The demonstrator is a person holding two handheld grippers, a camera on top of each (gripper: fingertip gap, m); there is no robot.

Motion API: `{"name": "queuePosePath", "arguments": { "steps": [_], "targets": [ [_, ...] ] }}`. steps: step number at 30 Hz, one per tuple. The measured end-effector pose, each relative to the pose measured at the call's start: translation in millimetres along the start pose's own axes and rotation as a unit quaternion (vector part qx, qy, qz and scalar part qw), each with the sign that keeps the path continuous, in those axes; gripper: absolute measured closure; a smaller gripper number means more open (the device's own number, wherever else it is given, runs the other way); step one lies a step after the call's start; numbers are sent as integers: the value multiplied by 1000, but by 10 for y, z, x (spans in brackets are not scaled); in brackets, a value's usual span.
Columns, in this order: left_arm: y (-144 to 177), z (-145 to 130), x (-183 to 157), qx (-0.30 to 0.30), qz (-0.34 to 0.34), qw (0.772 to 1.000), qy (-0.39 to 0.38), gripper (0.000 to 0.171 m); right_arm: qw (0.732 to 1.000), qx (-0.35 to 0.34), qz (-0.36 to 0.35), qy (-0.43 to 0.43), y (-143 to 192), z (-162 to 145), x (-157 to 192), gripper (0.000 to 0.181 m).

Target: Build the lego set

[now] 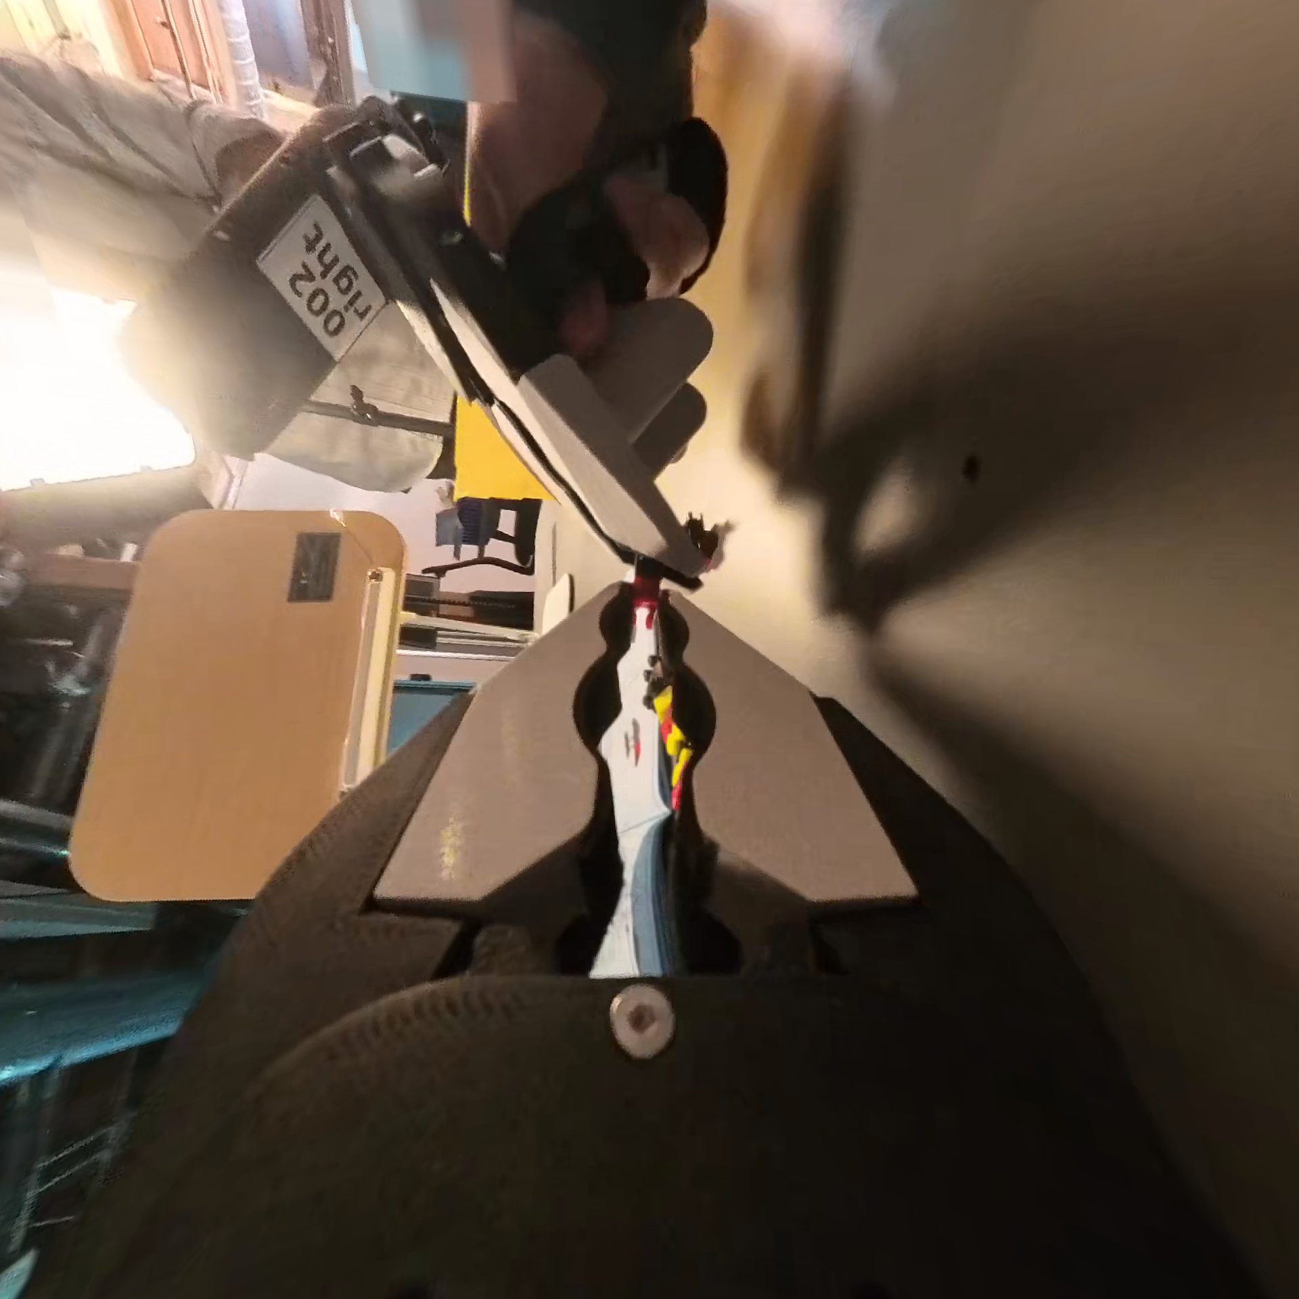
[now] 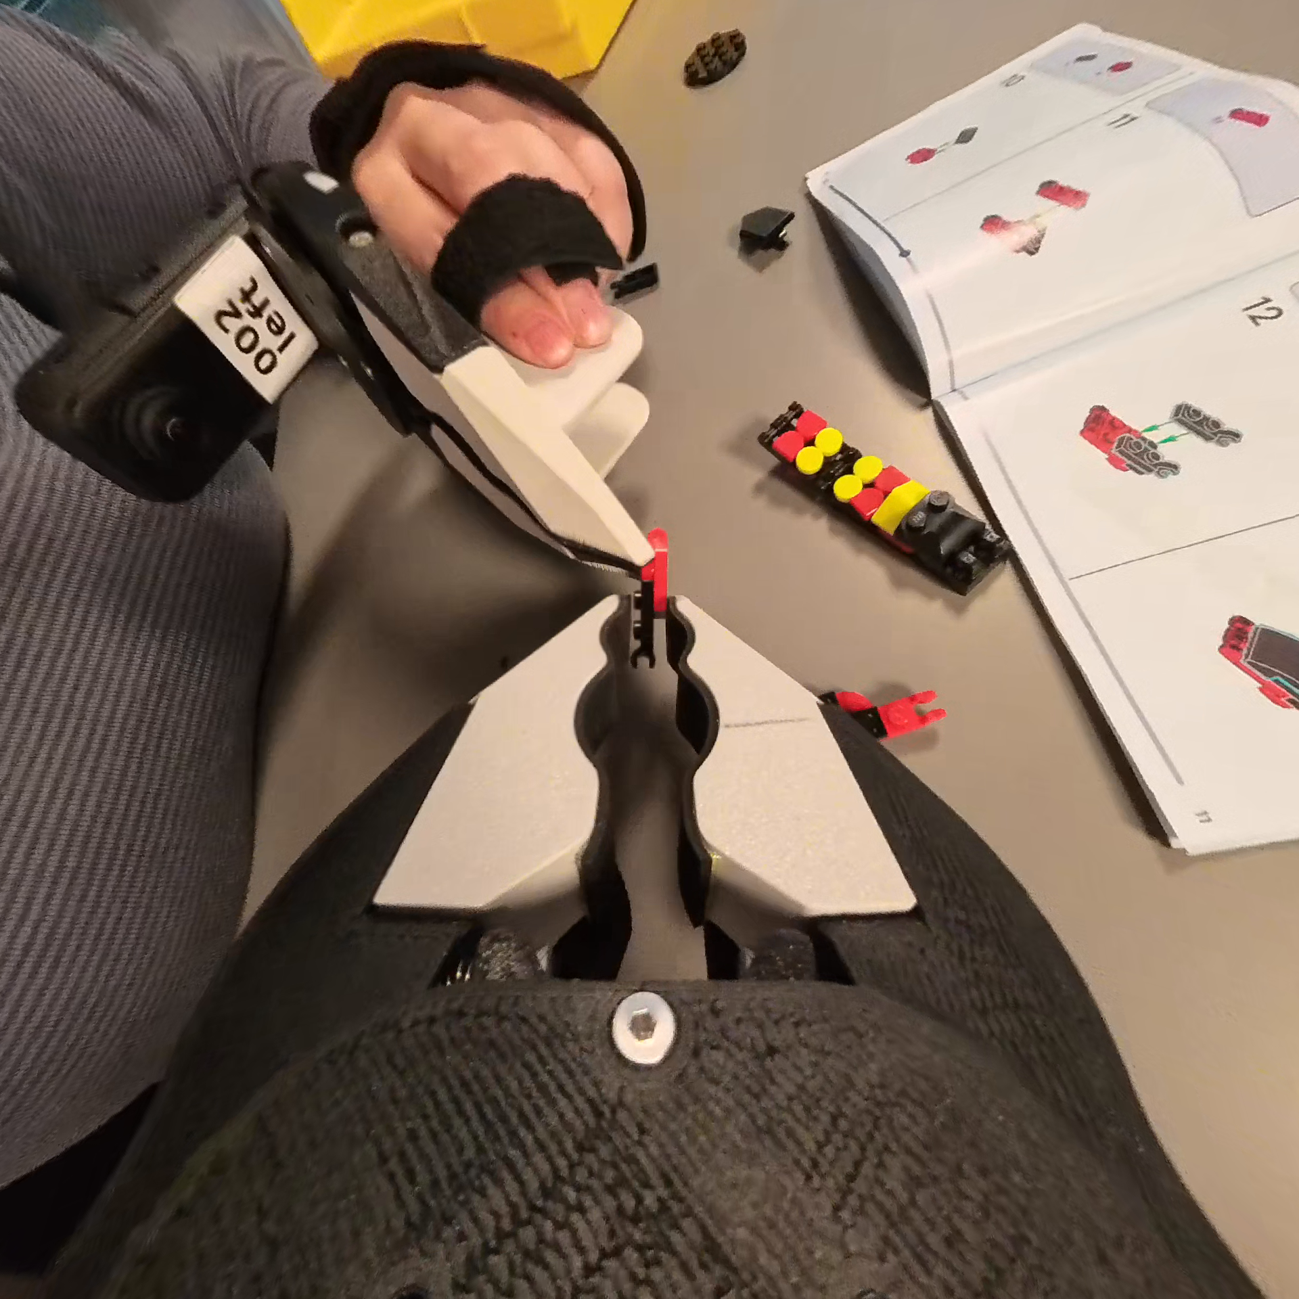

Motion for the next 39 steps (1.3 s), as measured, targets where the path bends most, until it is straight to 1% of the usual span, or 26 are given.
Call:
{"name": "queuePosePath", "arguments": {
  "steps": [3, 5, 9, 14, 18, 20, 24, 25, 26, 27, 28, 29, 30, 32, 33, 35, 37, 39],
  "targets": [
    [-3, 4, -15, 2, 6, 1000, -14, 165, 1000, -2, -4, -9, 3, 3, -6, 175],
    [-11, -8, -11, 10, 16, 1000, -16, 165, 1000, -9, -19, -14, 5, 23, -2, 175],
    [-16, 12, -36, 24, 49, 996, -69, 164, 999, -13, -34, -15, 2, 44, 25, 175],
    [-52, 6, -79, 52, 53, 991, -109, 164, 998, -8, -58, -2, -19, 33, 8, 176],
    [-31, 11, -17, 73, 48, 993, -83, 165, 997, -33, -74, 9, -22, 60, 5, 176],
    [-34, 0, -11, 82, 50, 992, -84, 166, 995, -38, -89, 18, -36, 62, 1, 176],
    [-10, -6, -53, 101, 59, 986, -122, 166, 988, -35, -135, 58, -78, 62, 34, 176],
    [9, -4, -59, 104, 62, 984, -128, 166, 980, -24, -184, 69, -52, 44, -26, 176],
    [68, 31, -62, 93, 72, 984, -137, 166, 963, -9, -253, 93, 43, 10, -155, 176],
    [128, 56, -72, 97, 74, 983, -137, 166, 965, -32, -253, 67, 141, 10, -228, 176],
    [161, 62, -96, 102, 66, 985, -126, 166, 973, -66, -219, 27, 191, 40, -239, 177],
    [165, 47, -119, 107, 55, 986, -112, 166, 974, -68, -216, 30, 187, 48, -230, 176],
    [154, 15, -125, 116, 49, 987, -104, 166, 972, -57, -221, 54, 146, 49, -197, 176],
    [128, -63, -86, 137, 37, 987, -68, 165, 976, -51, -204, 62, 66, 40, -147, 176],
    [123, -98, -63, 141, 20, 989, -29, 165, 977, -51, -200, 59, 58, 31, -155, 176],
    [131, -159, 2, 133, -21, 988, 75, 165, 977, -58, -197, 55, 76, 34, -168, 176],
    [140, -215, 74, 115, -68, 974, 184, 165, 976, -62, -198, 67, 80, 48, -150, 176],
    [143, -271, 127, 107, -108, 953, 264, 163, 974, -63, -200, 85, 70, 53, -128, 176]
  ]
}}
Point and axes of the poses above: each gripper's, where its closed fingertips meet, y back along the fingers, z out of its top, x = y × z across the jaws, the point moved 9 cm from there along y, back along the fingers, and after that the axes turned 3 degrees about -z, right-handed, at the moved point
